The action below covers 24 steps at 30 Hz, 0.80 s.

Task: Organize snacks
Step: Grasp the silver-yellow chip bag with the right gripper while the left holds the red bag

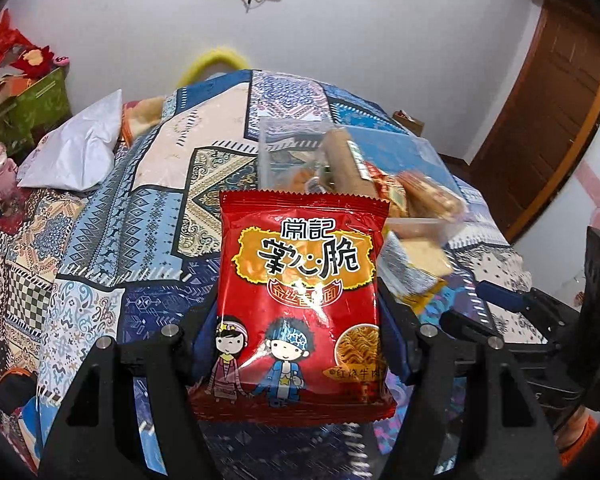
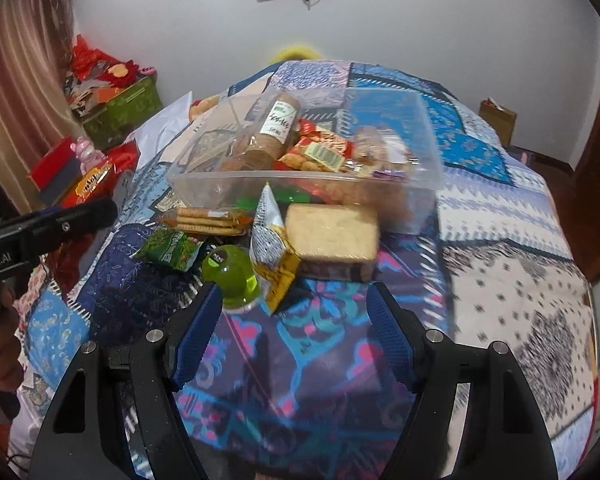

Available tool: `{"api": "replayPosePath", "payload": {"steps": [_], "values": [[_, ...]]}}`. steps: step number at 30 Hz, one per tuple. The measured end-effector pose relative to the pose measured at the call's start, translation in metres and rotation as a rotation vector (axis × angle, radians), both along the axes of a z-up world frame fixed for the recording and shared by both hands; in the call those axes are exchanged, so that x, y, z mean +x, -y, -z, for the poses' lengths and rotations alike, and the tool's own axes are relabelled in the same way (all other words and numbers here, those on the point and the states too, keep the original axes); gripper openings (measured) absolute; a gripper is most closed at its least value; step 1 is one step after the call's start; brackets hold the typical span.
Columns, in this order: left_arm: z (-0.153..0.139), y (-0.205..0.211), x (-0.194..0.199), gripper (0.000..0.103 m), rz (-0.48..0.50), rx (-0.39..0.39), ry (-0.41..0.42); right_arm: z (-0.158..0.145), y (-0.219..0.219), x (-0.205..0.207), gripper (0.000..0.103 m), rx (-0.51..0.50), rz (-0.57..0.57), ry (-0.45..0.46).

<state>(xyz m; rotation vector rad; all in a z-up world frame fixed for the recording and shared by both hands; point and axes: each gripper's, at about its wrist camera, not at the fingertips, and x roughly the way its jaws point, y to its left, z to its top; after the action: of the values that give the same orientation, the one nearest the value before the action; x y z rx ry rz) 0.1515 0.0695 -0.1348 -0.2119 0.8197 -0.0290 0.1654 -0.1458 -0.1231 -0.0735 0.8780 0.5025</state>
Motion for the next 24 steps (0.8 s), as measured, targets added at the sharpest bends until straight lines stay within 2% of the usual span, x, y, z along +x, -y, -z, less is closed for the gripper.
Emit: {"api": "replayPosePath", "payload": {"steps": [2,5,10,13,18,24], "values": [[0.005,-0.003,0.004,0.067,-0.004,0.000,-0.003,0.007,-0.006,0.009,0.058,-0.003,-0.008,-0.016],[0.012,-0.006,0.009,0.067,-0.002,-0.006,-0.007,0.017,-0.011,0.021,0.046,0.006,-0.017,-0.058],[0.020,-0.004,0.014,0.067,0.007,-0.020,-0.017,0.026,-0.014,0.030,0.039,0.035,-0.036,-0.103],[0.022,-0.004,0.015,0.067,0.004,-0.026,-0.017,0.028,-0.019,0.028,0.025,0.047,-0.069,-0.115],[0.026,-0.002,0.016,0.067,0.015,-0.035,-0.021,0.025,-0.029,0.022,0.024,0.010,-0.098,-0.082],[0.029,-0.001,0.014,0.067,0.025,-0.037,-0.022,0.027,-0.039,0.031,0.024,0.019,-0.109,-0.110]]}}
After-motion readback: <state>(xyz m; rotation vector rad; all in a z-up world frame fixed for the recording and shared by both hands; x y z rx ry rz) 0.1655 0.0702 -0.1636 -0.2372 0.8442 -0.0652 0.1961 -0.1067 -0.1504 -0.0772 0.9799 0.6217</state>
